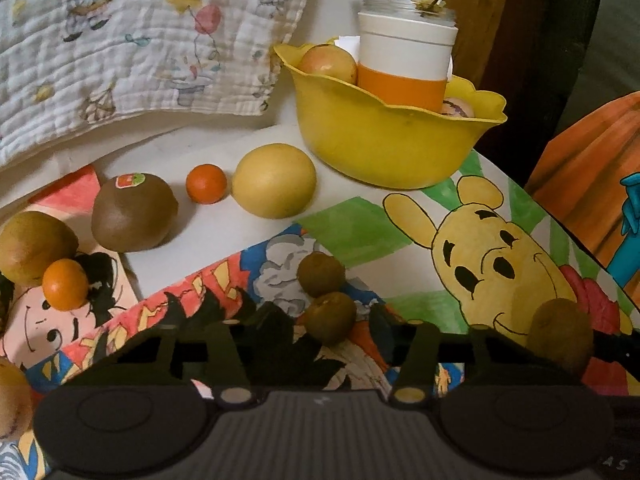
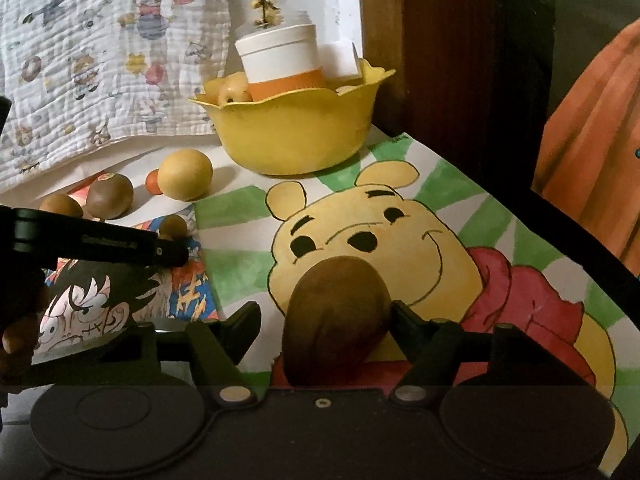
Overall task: Organize fruits
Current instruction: 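Grasp the large brown fruit with the right gripper while the left grasps a nut, then move the right gripper's brown fruit over the tray while the left carries the nut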
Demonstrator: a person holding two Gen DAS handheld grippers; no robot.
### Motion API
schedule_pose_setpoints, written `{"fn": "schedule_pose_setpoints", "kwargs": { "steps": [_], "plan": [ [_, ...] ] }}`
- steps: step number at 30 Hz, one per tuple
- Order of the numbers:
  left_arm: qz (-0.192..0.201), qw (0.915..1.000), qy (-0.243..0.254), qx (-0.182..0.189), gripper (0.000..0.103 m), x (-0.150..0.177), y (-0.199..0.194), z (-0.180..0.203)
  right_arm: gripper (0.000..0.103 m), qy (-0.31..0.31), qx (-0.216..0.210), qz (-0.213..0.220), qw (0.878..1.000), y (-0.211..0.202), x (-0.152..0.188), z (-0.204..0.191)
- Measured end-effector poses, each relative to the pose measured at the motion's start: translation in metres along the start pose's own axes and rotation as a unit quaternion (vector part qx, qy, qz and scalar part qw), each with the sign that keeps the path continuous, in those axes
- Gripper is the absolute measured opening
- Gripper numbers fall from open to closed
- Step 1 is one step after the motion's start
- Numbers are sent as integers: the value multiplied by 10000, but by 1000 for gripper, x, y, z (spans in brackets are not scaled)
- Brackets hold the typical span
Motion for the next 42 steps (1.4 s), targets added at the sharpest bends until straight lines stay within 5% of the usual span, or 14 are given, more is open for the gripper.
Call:
{"fn": "schedule_pose_setpoints", "kwargs": {
  "steps": [7,19,23,42],
  "plan": [
    [17,9999,113,35,30,2,0,7,55,-92,-106,-177,9997,9,1,-5],
    [36,9999,143,56,29,3,-3,9,68,151,-487,-164,9986,18,-6,-4],
    [37,9999,104,94,29,3,-5,11,55,147,-387,-87,9991,22,-8,-2],
    [408,9991,-95,68,29,22,-80,9,54,31,-1076,508,9929,-37,-8,-15]
  ]
}}
Point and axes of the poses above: each gripper's, at about its wrist camera, not at the fingertips, and y roughly the way its jaws point, z to its right, x to its underside, the point moved 3 cm from there along y, roughly the way its jaws point, and after that the axes turned 3 degrees about z, right-handed, at the moved point
